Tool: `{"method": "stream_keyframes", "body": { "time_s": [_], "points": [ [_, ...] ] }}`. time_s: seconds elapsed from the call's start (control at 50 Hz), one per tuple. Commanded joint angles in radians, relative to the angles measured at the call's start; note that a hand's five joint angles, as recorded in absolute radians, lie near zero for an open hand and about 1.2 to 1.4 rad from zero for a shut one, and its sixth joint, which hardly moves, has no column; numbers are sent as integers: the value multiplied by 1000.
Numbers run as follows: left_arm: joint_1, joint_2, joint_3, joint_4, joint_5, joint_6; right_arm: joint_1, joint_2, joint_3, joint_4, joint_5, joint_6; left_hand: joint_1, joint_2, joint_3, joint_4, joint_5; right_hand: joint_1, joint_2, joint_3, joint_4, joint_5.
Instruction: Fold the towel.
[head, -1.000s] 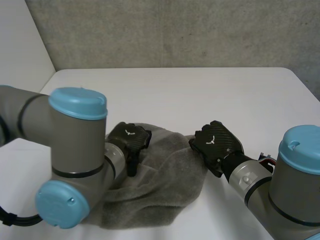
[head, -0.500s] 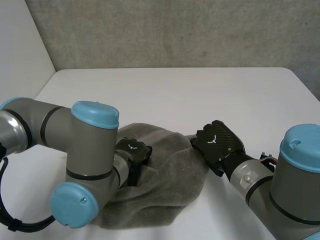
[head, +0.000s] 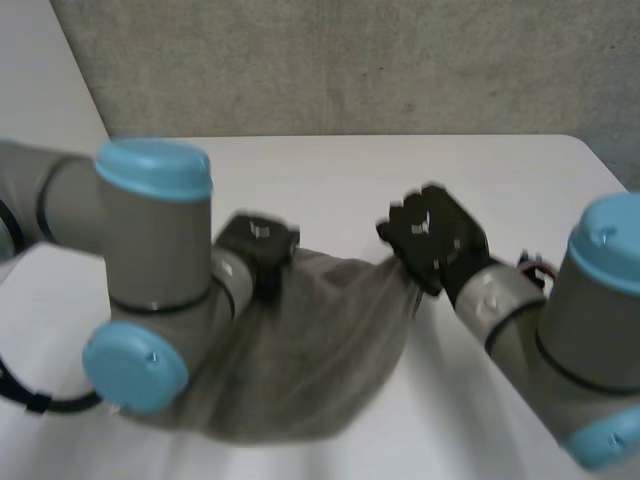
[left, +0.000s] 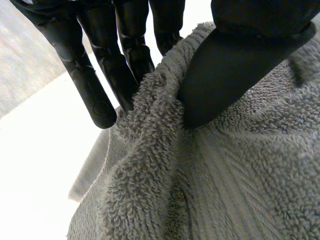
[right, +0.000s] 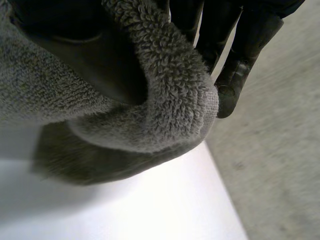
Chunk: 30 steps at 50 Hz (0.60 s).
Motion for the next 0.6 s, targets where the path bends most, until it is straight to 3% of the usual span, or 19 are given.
{"method": "stream_keyframes", "body": {
  "time_s": [0.02,0.1,0.14,0.2,0.28,0.38,0.42,0.44,0.48,0.6],
  "points": [
    [85,-70,390,84,1,12,11,149,-378,-82,18,8,214,181,185,182,200,67,73,60,54,56],
    [113,-107,580,151,-12,24,11,216,-580,-169,60,11,214,181,185,182,200,67,73,60,54,56],
    [125,-124,722,219,-39,24,11,268,-767,-221,136,14,214,181,185,182,200,67,73,60,54,56],
    [151,-116,770,285,-73,21,9,292,-896,-222,193,37,214,181,185,182,200,67,73,60,54,56],
    [169,-81,759,326,-90,18,9,295,-958,-194,200,81,214,181,185,182,200,67,73,60,54,56],
    [176,-40,615,288,-85,4,11,290,-953,-28,160,114,214,181,185,182,200,67,73,60,54,56],
    [192,11,429,259,-73,-5,11,292,-912,127,85,114,214,181,185,182,200,67,73,60,54,56],
    [192,11,428,259,-73,-5,11,292,-912,128,84,114,214,181,185,182,200,67,73,60,54,56],
    [197,46,217,266,-71,-10,12,296,-813,278,-18,107,214,181,185,182,200,67,73,60,54,56],
    [197,54,-39,314,-27,-7,23,307,-622,349,-100,95,214,181,185,182,200,67,73,60,54,56]
  ]
}}
